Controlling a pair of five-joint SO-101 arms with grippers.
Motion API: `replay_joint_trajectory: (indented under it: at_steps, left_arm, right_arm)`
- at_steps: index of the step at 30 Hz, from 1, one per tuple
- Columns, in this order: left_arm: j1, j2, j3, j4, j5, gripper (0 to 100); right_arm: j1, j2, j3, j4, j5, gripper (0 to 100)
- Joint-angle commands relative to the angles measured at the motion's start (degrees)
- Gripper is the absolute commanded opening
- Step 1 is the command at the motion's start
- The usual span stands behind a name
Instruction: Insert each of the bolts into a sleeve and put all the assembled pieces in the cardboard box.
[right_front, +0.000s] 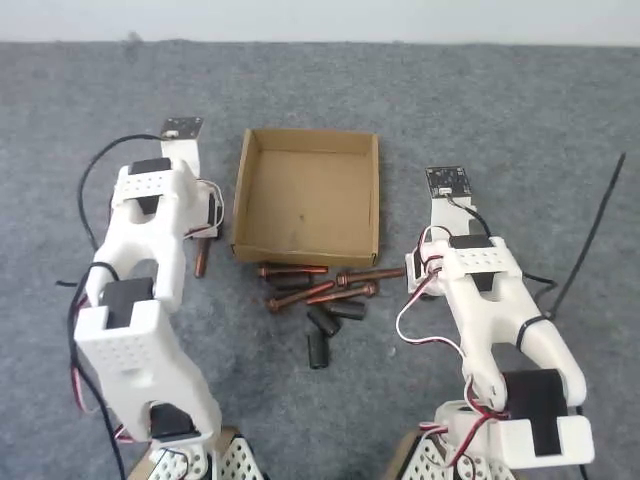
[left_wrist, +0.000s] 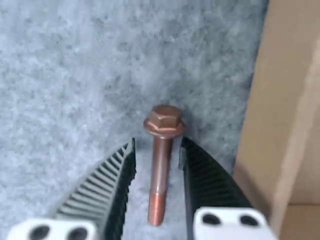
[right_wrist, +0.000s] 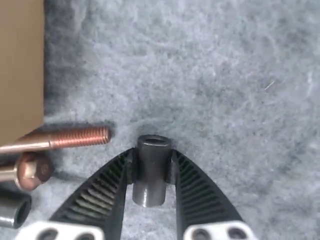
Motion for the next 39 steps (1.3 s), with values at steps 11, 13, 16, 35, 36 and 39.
replay_joint_trajectory:
  at_steps: [11,13,16,35,36,39]
  left_arm:
    - [0.53,7.91,-15.08,4.66,0.44,14]
    - [0.62,8.0,-15.08,4.75,0.44,14]
    - [0.62,8.0,-14.99,5.54,0.18,14]
    - [-2.73,4.92,-12.0,4.4,-3.69,1]
    - [-2.81,3.34,-9.54,2.37,-3.6,1]
    - [-2.81,-4.22,0.48,-5.63,-3.6,1]
  right_arm:
    - [0.84,-0.84,-3.43,0.57,0.79,2.3]
    - [0.84,-0.84,-3.43,0.57,0.79,2.3]
    - [0.84,-0.84,-3.43,0.57,0.79,2.3]
    - [1.98,-0.92,-3.43,0.57,0.7,2.3]
    - [1.98,-0.92,-3.43,0.57,0.7,2.3]
    - [1.98,-0.92,-3.43,0.57,0.62,2.3]
